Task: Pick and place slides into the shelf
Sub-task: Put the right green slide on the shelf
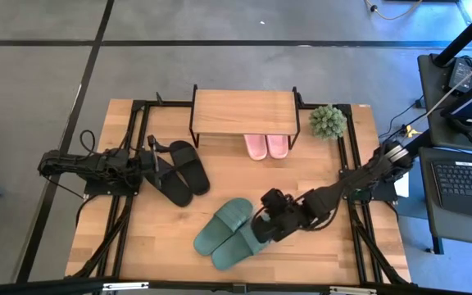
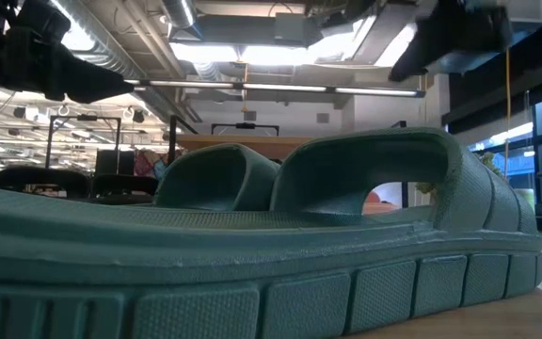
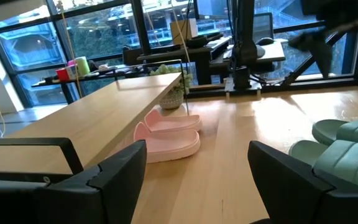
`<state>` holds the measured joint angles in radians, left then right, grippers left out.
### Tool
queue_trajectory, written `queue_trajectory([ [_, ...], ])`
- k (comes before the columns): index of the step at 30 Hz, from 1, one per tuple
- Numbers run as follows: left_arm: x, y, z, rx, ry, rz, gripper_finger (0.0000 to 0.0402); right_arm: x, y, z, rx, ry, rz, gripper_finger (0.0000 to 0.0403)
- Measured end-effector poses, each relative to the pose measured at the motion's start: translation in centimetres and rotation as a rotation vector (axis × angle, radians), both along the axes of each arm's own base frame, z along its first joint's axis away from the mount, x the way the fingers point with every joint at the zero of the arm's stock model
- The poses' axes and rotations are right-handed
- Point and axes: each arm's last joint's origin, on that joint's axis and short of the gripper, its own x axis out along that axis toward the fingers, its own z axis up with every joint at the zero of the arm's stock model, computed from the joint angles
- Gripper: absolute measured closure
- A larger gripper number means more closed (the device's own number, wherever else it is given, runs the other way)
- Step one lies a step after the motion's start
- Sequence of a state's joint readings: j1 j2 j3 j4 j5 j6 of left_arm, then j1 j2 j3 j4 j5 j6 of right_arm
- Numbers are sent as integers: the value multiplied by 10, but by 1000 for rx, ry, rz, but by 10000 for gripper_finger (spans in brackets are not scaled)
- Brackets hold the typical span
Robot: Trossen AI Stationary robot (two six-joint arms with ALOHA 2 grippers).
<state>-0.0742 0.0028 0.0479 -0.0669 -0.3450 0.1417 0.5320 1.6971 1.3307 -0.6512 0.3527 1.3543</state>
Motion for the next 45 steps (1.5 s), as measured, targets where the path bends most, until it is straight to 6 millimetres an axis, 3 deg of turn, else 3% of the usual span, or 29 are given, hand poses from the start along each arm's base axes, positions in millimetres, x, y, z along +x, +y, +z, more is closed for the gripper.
queue_trajectory([
  [5, 0, -1, 0, -1, 2, -32, 128, -11, -4, -36, 164, -185, 39, 92],
  [9, 0, -1, 0, -1, 3, -40, 128, -25, -12, -66, 186, -210, 44, 92],
  [13, 0, -1, 0, -3, 2, -41, 128, -35, -16, -85, 217, -237, 42, 92],
  [22, 0, -1, 0, -10, 0, -41, 128, -40, -18, -97, 258, -222, 59, 92],
  [28, 0, -1, 0, -28, -4, -40, 128, -33, -13, -109, 308, -227, 70, 92],
  [33, 0, -1, 0, -28, -5, -40, 128, -24, -7, -110, 333, -337, 122, 92],
  [45, 0, -1, 0, -27, -4, -40, 128, -19, -3, -137, 378, -273, 107, 92],
])
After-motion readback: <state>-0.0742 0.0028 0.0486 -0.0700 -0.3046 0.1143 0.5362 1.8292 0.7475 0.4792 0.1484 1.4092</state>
